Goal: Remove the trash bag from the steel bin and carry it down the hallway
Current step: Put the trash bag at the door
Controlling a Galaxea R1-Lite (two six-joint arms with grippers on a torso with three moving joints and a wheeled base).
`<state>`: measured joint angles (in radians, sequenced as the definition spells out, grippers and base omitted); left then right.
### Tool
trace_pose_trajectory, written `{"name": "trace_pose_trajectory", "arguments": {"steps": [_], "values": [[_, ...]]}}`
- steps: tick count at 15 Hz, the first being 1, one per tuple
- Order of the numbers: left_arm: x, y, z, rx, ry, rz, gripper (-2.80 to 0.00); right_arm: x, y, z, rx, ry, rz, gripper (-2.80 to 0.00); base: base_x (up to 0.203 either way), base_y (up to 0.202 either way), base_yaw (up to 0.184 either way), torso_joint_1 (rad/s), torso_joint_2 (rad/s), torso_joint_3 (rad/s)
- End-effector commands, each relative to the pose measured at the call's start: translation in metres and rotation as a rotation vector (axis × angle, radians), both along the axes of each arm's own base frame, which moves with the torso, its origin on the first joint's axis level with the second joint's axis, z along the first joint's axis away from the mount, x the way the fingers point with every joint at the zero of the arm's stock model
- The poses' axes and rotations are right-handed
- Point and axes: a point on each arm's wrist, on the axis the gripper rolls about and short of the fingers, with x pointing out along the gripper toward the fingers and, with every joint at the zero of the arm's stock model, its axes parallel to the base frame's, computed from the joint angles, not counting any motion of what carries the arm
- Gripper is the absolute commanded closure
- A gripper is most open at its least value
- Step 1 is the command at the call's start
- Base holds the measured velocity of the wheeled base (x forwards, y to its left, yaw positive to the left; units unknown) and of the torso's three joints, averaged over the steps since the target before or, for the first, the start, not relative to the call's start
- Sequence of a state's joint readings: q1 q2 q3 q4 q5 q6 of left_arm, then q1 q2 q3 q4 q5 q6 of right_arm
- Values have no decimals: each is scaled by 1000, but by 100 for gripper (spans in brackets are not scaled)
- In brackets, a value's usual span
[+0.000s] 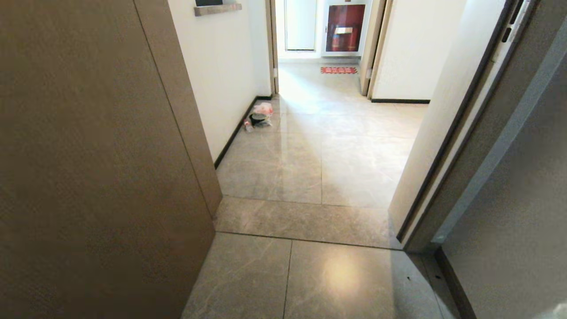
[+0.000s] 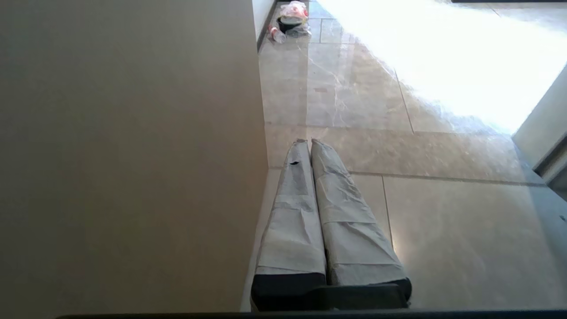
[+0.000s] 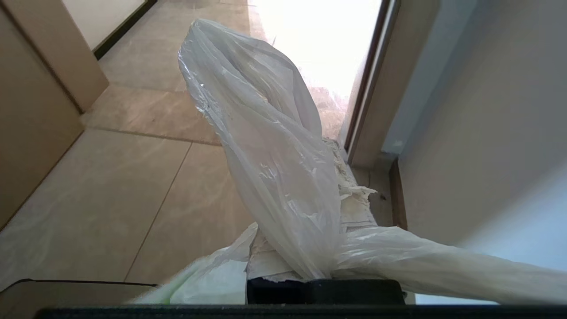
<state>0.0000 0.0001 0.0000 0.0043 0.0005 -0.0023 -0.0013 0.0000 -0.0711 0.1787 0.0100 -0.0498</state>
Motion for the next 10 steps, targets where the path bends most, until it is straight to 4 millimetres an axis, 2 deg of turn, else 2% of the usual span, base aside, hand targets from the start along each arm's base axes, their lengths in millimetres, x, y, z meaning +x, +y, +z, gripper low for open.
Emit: {"name": "trace_pose_trajectory", "arguments": {"steps": [1, 10], "values": [[0, 0, 0, -1, 0, 1, 0, 0, 0, 0, -2, 2, 1, 0, 192, 0, 1, 2, 2, 2], [0, 0, 0, -1, 0, 1, 0, 0, 0, 0, -2, 2, 1, 0, 193, 0, 0, 0, 1, 3]]}}
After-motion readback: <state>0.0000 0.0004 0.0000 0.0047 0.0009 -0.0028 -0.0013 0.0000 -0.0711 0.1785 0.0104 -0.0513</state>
